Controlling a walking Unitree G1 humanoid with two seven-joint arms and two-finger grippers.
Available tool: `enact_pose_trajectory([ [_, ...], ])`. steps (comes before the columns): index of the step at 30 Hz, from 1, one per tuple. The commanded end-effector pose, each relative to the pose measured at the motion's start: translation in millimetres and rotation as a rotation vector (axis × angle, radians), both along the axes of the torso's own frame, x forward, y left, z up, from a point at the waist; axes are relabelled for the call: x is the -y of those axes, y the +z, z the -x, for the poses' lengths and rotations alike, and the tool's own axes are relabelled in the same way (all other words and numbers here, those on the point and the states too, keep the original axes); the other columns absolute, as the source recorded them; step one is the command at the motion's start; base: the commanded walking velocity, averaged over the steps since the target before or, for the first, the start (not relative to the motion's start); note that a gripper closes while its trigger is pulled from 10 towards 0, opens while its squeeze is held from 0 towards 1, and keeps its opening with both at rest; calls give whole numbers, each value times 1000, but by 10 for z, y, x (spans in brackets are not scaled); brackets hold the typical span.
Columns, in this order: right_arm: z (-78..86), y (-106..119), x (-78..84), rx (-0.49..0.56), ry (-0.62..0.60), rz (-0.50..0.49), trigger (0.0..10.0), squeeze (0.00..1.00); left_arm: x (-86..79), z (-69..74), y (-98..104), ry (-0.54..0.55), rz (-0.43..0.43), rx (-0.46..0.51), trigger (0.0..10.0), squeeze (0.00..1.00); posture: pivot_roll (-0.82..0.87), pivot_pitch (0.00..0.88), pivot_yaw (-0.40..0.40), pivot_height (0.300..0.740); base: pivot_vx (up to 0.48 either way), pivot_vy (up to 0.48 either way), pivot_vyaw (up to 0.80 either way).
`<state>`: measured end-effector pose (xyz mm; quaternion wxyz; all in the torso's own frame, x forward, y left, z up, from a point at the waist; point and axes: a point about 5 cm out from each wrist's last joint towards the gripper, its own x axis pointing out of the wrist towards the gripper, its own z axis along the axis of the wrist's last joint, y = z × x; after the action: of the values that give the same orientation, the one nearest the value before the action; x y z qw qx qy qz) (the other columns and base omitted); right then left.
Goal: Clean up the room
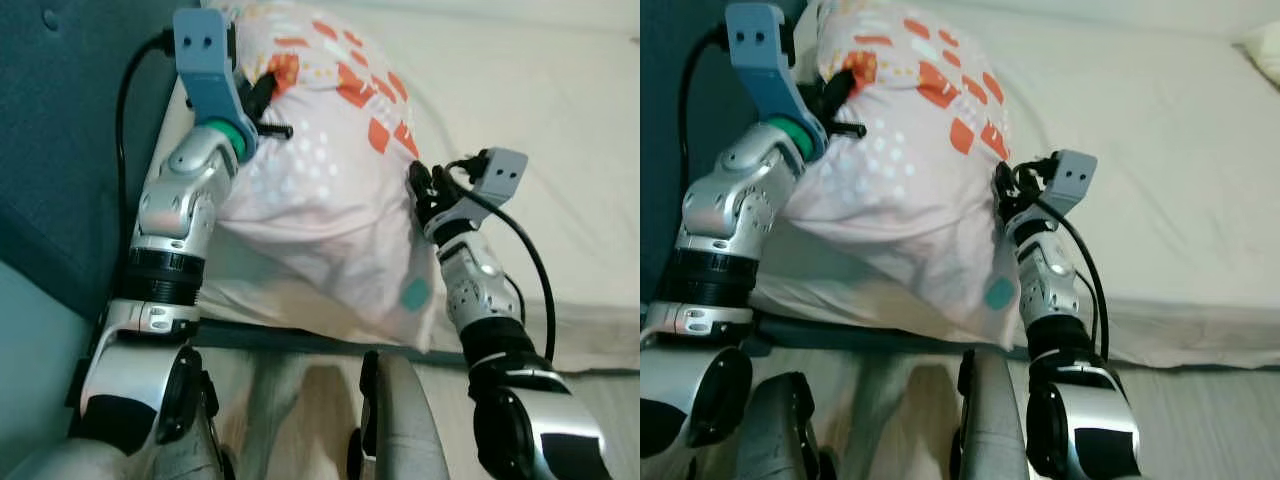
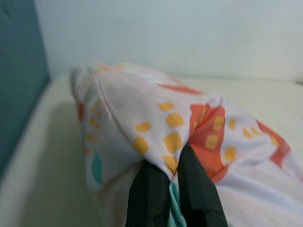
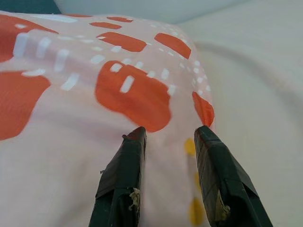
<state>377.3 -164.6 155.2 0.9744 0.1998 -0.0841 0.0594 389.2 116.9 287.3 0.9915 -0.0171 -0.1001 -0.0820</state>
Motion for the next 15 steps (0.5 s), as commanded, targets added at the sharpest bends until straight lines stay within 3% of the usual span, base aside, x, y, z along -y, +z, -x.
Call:
enact_pose_trajectory([
  [1,20,-80,58,-30,-18,0,10000,0,8,18,198,26,-13,104,0,0,-38,37,23,531,0,0,0],
  [5,-27,-47,172,-40,-48,115,10000,0,-68,-28,235,105,-3,122,0,0,-33,45,22,531,0,0,0],
  [10,-104,132,200,5,-51,108,10000,0,-204,-100,223,233,-13,141,0,0,-29,48,14,531,0,0,0],
  [13,-110,160,47,30,-1,79,10000,0,-413,-164,223,398,-16,159,0,0,-28,50,9,531,0,0,0],
  [15,-97,130,-21,29,20,79,10000,0,-483,-172,228,450,-20,165,0,0,-28,53,9,531,0,0,0],
])
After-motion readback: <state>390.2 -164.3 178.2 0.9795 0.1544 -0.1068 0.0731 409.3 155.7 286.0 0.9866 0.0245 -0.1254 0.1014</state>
